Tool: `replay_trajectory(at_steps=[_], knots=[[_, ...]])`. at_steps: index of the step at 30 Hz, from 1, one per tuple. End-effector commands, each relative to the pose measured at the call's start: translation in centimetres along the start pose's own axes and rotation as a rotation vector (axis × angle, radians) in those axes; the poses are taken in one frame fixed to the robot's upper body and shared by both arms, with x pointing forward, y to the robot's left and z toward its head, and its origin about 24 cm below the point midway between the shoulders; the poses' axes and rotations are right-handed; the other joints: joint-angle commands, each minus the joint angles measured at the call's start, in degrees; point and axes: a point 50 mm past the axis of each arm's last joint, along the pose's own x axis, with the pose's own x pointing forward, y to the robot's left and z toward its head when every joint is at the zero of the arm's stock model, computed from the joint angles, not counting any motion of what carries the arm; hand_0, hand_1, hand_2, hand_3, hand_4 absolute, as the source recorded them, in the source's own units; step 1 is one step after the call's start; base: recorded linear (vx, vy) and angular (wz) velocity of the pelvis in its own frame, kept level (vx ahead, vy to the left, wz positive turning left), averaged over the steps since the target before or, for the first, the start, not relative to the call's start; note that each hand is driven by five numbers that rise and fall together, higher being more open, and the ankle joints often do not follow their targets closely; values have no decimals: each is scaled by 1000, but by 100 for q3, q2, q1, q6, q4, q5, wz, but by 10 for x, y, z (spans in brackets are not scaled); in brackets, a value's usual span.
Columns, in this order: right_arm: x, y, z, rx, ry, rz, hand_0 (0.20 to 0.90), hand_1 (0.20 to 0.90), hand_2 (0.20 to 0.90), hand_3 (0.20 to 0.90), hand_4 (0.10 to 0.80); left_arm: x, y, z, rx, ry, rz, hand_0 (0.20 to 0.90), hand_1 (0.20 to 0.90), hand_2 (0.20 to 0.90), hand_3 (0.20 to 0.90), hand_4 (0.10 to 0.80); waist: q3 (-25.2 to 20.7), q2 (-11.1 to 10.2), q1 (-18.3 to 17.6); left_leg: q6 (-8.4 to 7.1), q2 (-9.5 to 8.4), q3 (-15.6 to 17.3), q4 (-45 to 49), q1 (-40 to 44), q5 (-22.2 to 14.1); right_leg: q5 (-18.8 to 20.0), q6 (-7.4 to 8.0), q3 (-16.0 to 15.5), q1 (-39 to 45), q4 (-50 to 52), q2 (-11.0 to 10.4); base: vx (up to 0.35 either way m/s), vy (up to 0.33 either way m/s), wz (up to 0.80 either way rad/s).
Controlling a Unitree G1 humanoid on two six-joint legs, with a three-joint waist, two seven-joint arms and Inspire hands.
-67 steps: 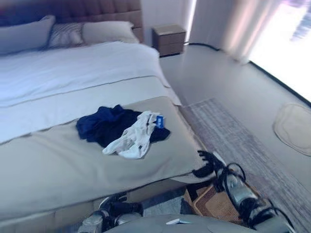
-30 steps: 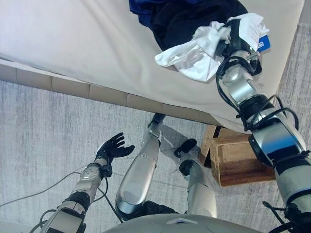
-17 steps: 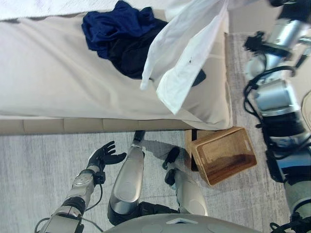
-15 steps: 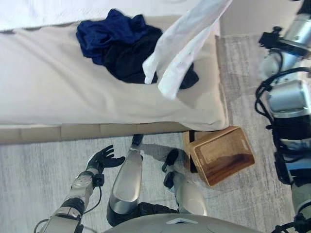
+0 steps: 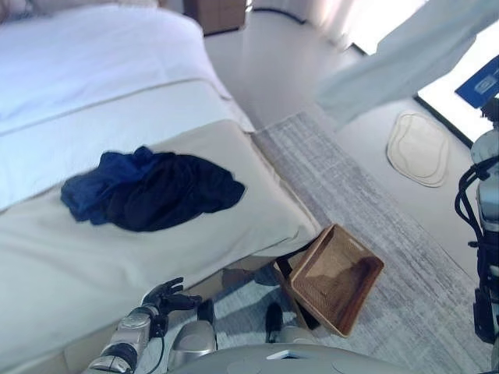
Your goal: Pick up the clothes from the bed and place them into the basket
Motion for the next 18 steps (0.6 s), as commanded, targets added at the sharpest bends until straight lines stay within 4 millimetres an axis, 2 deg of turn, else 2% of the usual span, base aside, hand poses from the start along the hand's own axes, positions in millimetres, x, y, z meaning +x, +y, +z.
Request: replay_trajectory(at_steps=[1, 5, 9, 10, 14, 17, 18], knots=[[14, -9, -5, -21, -25, 116, 300, 300, 300, 200, 100, -2, 4, -18, 87, 97, -23, 900, 900, 900, 900, 800, -420, 218, -30, 255, -49, 30, -162, 286, -667, -377, 155, -134, -142, 433, 241, 21, -65, -31], [-22, 17, -36, -92, 92, 415, 300, 300, 300, 200, 100, -4, 10, -22, 99, 111, -14, 900, 900, 900, 900, 800, -320, 294, -143, 265, -17, 115, -106, 316, -680, -466, 110, -91, -206, 612, 228, 9, -128, -27], [-36, 32, -52, -162, 132, 531, 300, 300, 300, 200, 100, -4, 13, -15, 116, 94, -11, 900, 900, 900, 900, 800, -86, 403, -158, 290, -7, 77, 100, 145, -680, -573, 50, -130, -447, 941, 201, -67, -142, -16], [-35, 38, -55, -181, 148, 555, 300, 300, 300, 200, 100, -2, 13, -6, 119, 68, -11, 900, 900, 900, 900, 800, 77, 476, -148, 281, -1, 36, 183, -1, -647, -601, 22, -173, -607, 1064, 192, -278, -190, 0], [-13, 57, -51, -237, 144, 557, 300, 300, 300, 200, 100, 7, 4, 43, 93, -93, -28, 900, 900, 900, 900, 800, 816, 782, -190, 176, -24, -74, 377, -674, -442, -625, -75, -242, -1229, 1310, 140, -367, -103, -1], [-5, 68, -51, -313, 165, 590, 300, 300, 300, 200, 100, 9, -11, 71, 74, -204, -63, 900, 900, 900, 900, 800, 1223, 1044, -201, 91, -40, -100, 553, -1152, -297, -641, -143, -284, -1685, 1501, 99, -253, -47, -4], [-4, 69, -50, -317, 161, 588, 300, 300, 300, 200, 100, 9, -12, 73, 71, -213, -66, 900, 900, 900, 900, 800, 1248, 1064, -205, 85, -41, -102, 571, -1205, -287, -644, -149, -284, -1737, 1525, 96, -236, -34, -10]])
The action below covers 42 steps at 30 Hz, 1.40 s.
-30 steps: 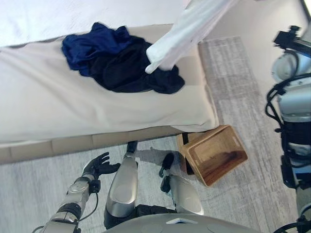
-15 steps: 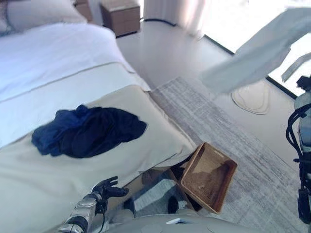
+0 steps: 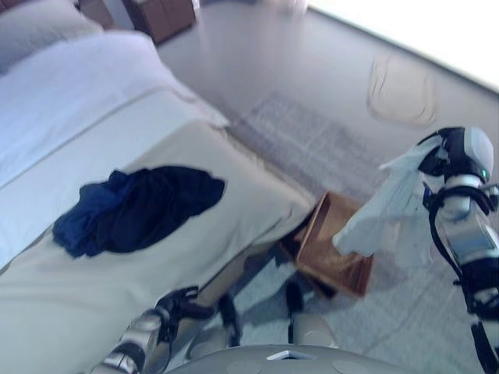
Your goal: Pick up the clothes from the bed and place them into the basket
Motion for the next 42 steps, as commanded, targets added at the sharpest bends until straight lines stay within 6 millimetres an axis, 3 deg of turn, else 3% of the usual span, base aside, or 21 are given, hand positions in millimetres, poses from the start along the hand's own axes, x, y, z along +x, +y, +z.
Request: replay_trajectory(at_steps=[1, 7, 8, 14, 16, 17, 20, 23, 27, 29, 33, 37, 42], knots=[[26, -49, 60, -66, -185, -187, 300, 300, 300, 200, 100, 2, 5, 43, -13, -189, 14, 900, 900, 900, 900, 800, 490, 34, 148, 56, -223, -488, 850, -532, -756, -809, -274, -607, -491, 1206, -55, -189, -24, -11], [40, -36, 57, -256, -52, -107, 300, 300, 300, 200, 100, -2, -11, 93, -24, -414, -58, 900, 900, 900, 900, 800, 1109, 566, 158, -68, -262, -476, 1021, -1428, -431, -950, -395, -634, -1554, 1807, -105, -134, -70, -9], [42, -37, 55, -277, -27, -106, 300, 300, 300, 200, 100, -4, -10, 101, -18, -447, -68, 900, 900, 900, 900, 800, 1194, 618, 161, -107, -305, -504, 1053, -1484, -507, -1109, -363, -591, -1660, 1935, -145, -20, -137, -16], [51, -44, 45, -381, 111, -110, 300, 300, 300, 200, 100, -13, -14, 122, -9, -558, -107, 900, 900, 900, 900, 800, 1218, 931, 310, -142, -333, -436, 1200, -2291, -391, -1148, -400, -652, -2546, 2287, -210, -16, -86, 1], [54, -49, 39, -383, 177, -116, 585, 585, 585, 532, 432, -16, -13, 127, -6, -587, -111, 900, 900, 900, 900, 800, 1218, 1032, 376, -141, -344, -441, 1224, -2581, -337, -1175, -423, -612, -2843, 2409, -189, -22, -61, 5], [56, -50, 35, -394, 212, -102, 900, 900, 900, 900, 800, -17, -12, 129, -7, -594, -108, 900, 900, 900, 900, 800, 1218, 1069, 404, -142, -342, -448, 1212, -2673, -303, -1186, -432, -596, -2935, 2448, -176, -7, -45, 7], [55, -51, 23, -395, 278, -104, 900, 900, 900, 900, 800, -19, -10, 133, -11, -605, -101, 900, 900, 900, 900, 800, 1218, 1132, 479, -147, -322, -455, 1145, -2890, -199, -1194, -444, -596, -3134, 2502, -156, 18, -41, 9], [54, -52, 24, -325, 259, -157, 900, 900, 900, 900, 800, -20, -11, 129, -13, -598, -98, 900, 900, 900, 900, 800, 1218, 1111, 504, -145, -311, -483, 1069, -2935, -154, -1180, -447, -606, -3177, 2500, -124, 38, 19, 9], [52, -65, 47, -124, 133, -301, 900, 900, 900, 900, 800, -19, -11, 116, -40, -572, -94, 900, 900, 900, 900, 800, 1218, 1018, 467, -154, -303, -534, 1059, -2790, -215, -1211, -457, -569, -3032, 2480, -70, 81, 103, 8], [43, -81, 64, 20, 10, -440, 900, 900, 900, 900, 800, -18, -15, 104, -64, -557, -90, 900, 900, 900, 900, 800, 1218, 913, 381, -103, -259, -504, 1019, -2663, -170, -1004, -465, -601, -2898, 2295, -26, 23, 204, 9], [7, -96, 88, 175, -209, -573, 900, 900, 900, 900, 800, -14, -11, 84, -134, -484, -63, 900, 900, 900, 900, 800, 1218, 634, 153, -60, -281, -483, 1013, -1995, -371, -994, -427, -571, -2236, 2082, -17, 97, 251, 9], [-23, -97, 97, 233, -372, -605, 900, 900, 900, 900, 800, -10, -2, 67, -204, -407, -25, 900, 900, 900, 900, 800, 1183, 273, 22, -8, -292, -420, 1096, -1317, -593, -936, -370, -584, -1474, 1846, -97, 118, 255, -1], [-36, -92, 105, 229, -486, -524, 900, 900, 900, 900, 800, -10, 10, 39, -238, -300, 39, 900, 900, 900, 900, 800, 726, -179, 238, 92, -323, -486, 1190, -884, -839, -754, -242, -687, -722, 1364, -215, 138, 146, 12]])
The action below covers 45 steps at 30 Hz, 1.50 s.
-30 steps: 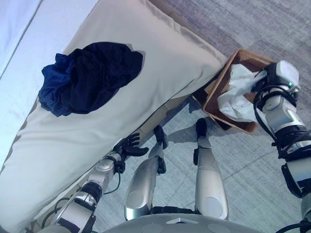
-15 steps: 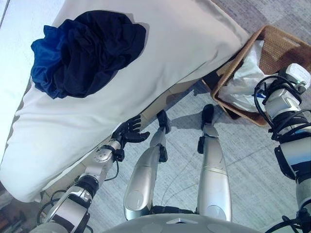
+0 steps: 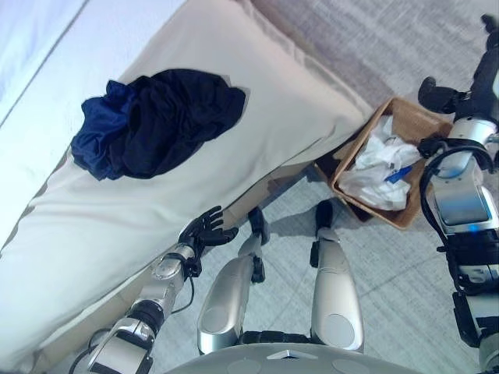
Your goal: Pick up the clothes from the bed and place them into the basket
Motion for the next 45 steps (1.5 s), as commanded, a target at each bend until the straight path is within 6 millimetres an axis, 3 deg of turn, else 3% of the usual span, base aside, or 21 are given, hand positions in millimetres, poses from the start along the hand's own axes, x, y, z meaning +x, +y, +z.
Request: replay_trajectory(at_steps=[1, 5, 8, 9, 13, 16, 21, 26, 31, 37, 39, 40, 43, 45], knots=[[7, -26, 34, 34, -230, -58, 900, 900, 900, 900, 800, -27, 41, -34, 22, 119, 130, 900, 900, 900, 900, 800, -560, -614, 120, -4, -79, -200, 940, -150, -990, -301, -32, -325, 426, 13, 119, 162, 101, 14], [-1, 5, 49, 46, -311, 224, 900, 900, 900, 900, 800, -42, 52, -59, 50, 229, 167, 900, 900, 900, 900, 800, -966, -932, 595, 105, -198, -434, 941, 276, -1120, -171, 129, -583, 1211, -377, -15, 202, 147, 34], [-5, 31, 55, 6, -346, 375, 900, 900, 900, 900, 800, -49, 62, -69, 66, 293, 197, 900, 900, 900, 900, 800, -1117, -1075, 900, 168, -262, -612, 985, 386, -1189, -95, 165, -761, 1502, -488, -91, 202, 115, 37], [-8, 50, 56, -16, -351, 438, 900, 900, 900, 900, 800, -55, 71, -74, 102, 342, 217, 900, 900, 900, 900, 800, -1151, -1193, 1141, 214, -276, -731, 1081, 424, -1264, -86, 164, -933, 1661, -454, -137, 223, 87, 58], [-13, 82, 62, -135, -396, 476, 900, 900, 900, 900, 800, -66, 89, -79, 146, 412, 258, 900, 900, 900, 900, 800, -1094, -1357, 1585, 306, -361, -1026, 1213, 381, -1332, 7, 179, -1177, 1835, -330, -250, 154, 67, 68], [0, 97, 75, -255, -419, 421, 900, 900, 900, 900, 800, -66, 101, -69, 182, 409, 268, 900, 900, 900, 900, 800, -963, -1464, 1959, 331, -425, -1230, 1343, 128, -1341, 55, 204, -1354, 1870, -313, -309, 9, 16, 66], [24, 109, 87, -330, -324, 402, 900, 900, 900, 900, 800, -56, 107, -44, 162, 328, 273, 900, 900, 900, 900, 800, -646, -1488, 2488, 273, -403, -1427, 1407, -274, -1411, 35, 275, -1675, 1756, -181, -418, -26, 6, 42], [42, 115, 82, -406, -148, 466, 900, 900, 900, 900, 800, -44, 102, -21, 142, 226, 243, 900, 900, 900, 900, 800, -275, -1437, 2946, 223, -397, -1572, 1456, -886, -1227, -7, 263, -2125, 1434, -45, -492, -115, 14, 21], [44, 121, 65, -488, -20, 561, 900, 900, 900, 900, 800, -37, 93, -11, 131, 143, 210, 900, 900, 900, 900, 800, -3, -1364, 3181, 171, -397, -1677, 1402, -1225, -1011, -123, 271, -2443, 1190, 66, -481, -28, -15, 27], [30, 129, 34, -616, 187, 835, 900, 900, 900, 900, 800, -35, 87, -3, 132, 78, 185, 900, 900, 900, 900, 800, 0, -1401, 3257, 116, -304, -1758, 1130, -1538, -779, -195, 291, -2634, 910, 29, -354, -7, -63, 16], [27, 131, 29, -595, 183, 842, 347, 347, 347, 255, 155, -35, 87, 1, 144, 70, 177, 900, 900, 900, 900, 800, 0, -1420, 3258, 109, -304, -1784, 1124, -1575, -775, -198, 292, -2656, 876, 23, -323, -4, -82, 3], [28, 131, 30, -579, 166, 819, 300, 300, 300, 200, 100, -34, 87, 1, 146, 71, 177, 900, 900, 900, 900, 800, 0, -1425, 3246, 111, -302, -1801, 1139, -1572, -792, -206, 285, -2637, 857, 39, -311, 10, -86, -1], [35, 127, 48, -439, 46, 599, 300, 300, 300, 200, 100, -35, 88, -1, 157, 84, 189, 900, 900, 900, 900, 800, 0, -1486, 3158, 119, -284, -1832, 1277, -1499, -940, -235, 244, -2481, 860, 87, -226, 15, -78, 3], [41, 120, 71, -303, -57, 434, 300, 300, 300, 200, 100, -37, 87, -7, 157, 96, 210, 900, 900, 900, 900, 800, 0, -1549, 3044, 122, -226, -1788, 1345, -1378, -1056, -232, 228, -2345, 890, 103, -184, 4, -59, -2]])
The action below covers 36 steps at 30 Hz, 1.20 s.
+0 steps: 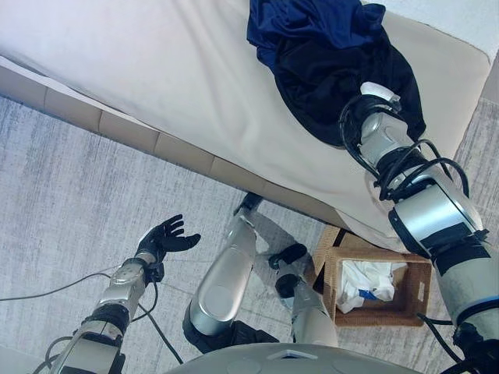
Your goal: Pick up the clothes from the bed and place them into the basket
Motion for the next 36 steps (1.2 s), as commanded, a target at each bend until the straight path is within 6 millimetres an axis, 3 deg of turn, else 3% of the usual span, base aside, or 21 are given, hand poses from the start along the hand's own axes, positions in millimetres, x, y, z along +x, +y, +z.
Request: replay_trajectory(at_steps=[1, 5, 11, 18, 24, 26, 27, 28, 30, 31, 33, 36], knots=[[-7, -54, 25, 85, -185, -386, 300, 300, 300, 200, 100, -14, 14, -26, 32, 67, 52, 900, 900, 900, 900, 800, 37, -81, 12, 446, 3, 393, -413, 594, -576, -148, 35, 267, 238, 652, -82, -4, -60, -20], [-41, -102, 45, 285, -391, -761, 300, 300, 300, 200, 100, -19, 18, -37, 20, 96, 104, 900, 900, 900, 900, 800, 36, -216, -310, 482, 119, 602, -613, 1226, -714, -144, 53, 679, 577, 476, 41, -16, -77, -38], [-86, -144, 20, 446, -505, -1057, 300, 300, 300, 200, 100, -35, 28, -69, 48, 220, 141, 900, 900, 900, 900, 800, -562, -310, -875, 553, 200, 975, -909, 1986, -746, -82, 7, 1063, 1053, 22, 183, -2, -36, -40], [-117, -175, -12, 381, -520, -1199, 300, 300, 300, 200, 100, -52, 22, -106, 80, 396, 135, 900, 900, 900, 900, 800, -1615, -188, -1561, 551, 244, 1383, -1432, 2939, -757, -91, 119, 1504, 1491, -374, 337, 84, -19, -40], [-121, -185, -43, 347, -458, -1204, 300, 300, 300, 200, 100, -55, 11, -120, 103, 466, 93, 900, 900, 900, 900, 800, -2176, -99, -1958, 477, 232, 1661, -1774, 3345, -693, 35, 150, 1722, 1672, -701, 403, 47, -22, -26], [-114, -178, -50, 374, -455, -1098, 300, 300, 300, 200, 100, -55, 7, -121, 107, 472, 76, 900, 900, 900, 900, 800, -2257, -79, -2050, 453, 242, 1765, -1788, 3431, -726, 57, 151, 1766, 1712, -749, 407, 5, -23, -21], [-109, -169, -53, 396, -466, -1009, 552, 552, 552, 494, 394, -54, 5, -121, 105, 474, 71, 900, 900, 900, 900, 800, -2277, -74, -2081, 447, 233, 1798, -1772, 3461, -756, 61, 153, 1786, 1733, -767, 401, 6, -16, -18], [-101, -153, -54, 400, -485, -832, 900, 900, 900, 900, 800, -53, 3, -120, 104, 475, 61, 900, 900, 900, 900, 800, -2306, -59, -2127, 436, 225, 1835, -1755, 3492, -774, 68, 155, 1796, 1755, -780, 387, 23, -2, -24], [-90, -114, -55, 328, -482, -485, 900, 900, 900, 900, 800, -52, 2, -120, 98, 468, 52, 900, 900, 900, 900, 800, -2307, -65, -2174, 428, 220, 1853, -1691, 3515, -800, 85, 137, 1850, 1775, -801, 368, 7, -5, -29], [-89, -110, -55, 320, -488, -451, 900, 900, 900, 900, 800, -52, 2, -120, 97, 468, 52, 900, 900, 900, 900, 800, -2308, -67, -2177, 428, 221, 1856, -1682, 3514, -804, 85, 133, 1854, 1776, -803, 369, 0, -3, -23], [-80, -67, -54, 273, -500, -151, 900, 900, 900, 900, 800, -51, 0, -119, 95, 465, 49, 900, 900, 900, 900, 800, -2246, -140, -2154, 413, 235, 1878, -1574, 3515, -833, 98, 88, 1838, 1827, -810, 362, 32, 7, -19], [-70, -30, -51, 220, -479, 19, 900, 900, 900, 900, 800, -49, 0, -117, 107, 465, 48, 900, 900, 900, 900, 800, -2119, -233, -2005, 398, 228, 1797, -1411, 3465, -867, 104, 69, 1729, 1904, -800, 331, 48, 5, 0]])
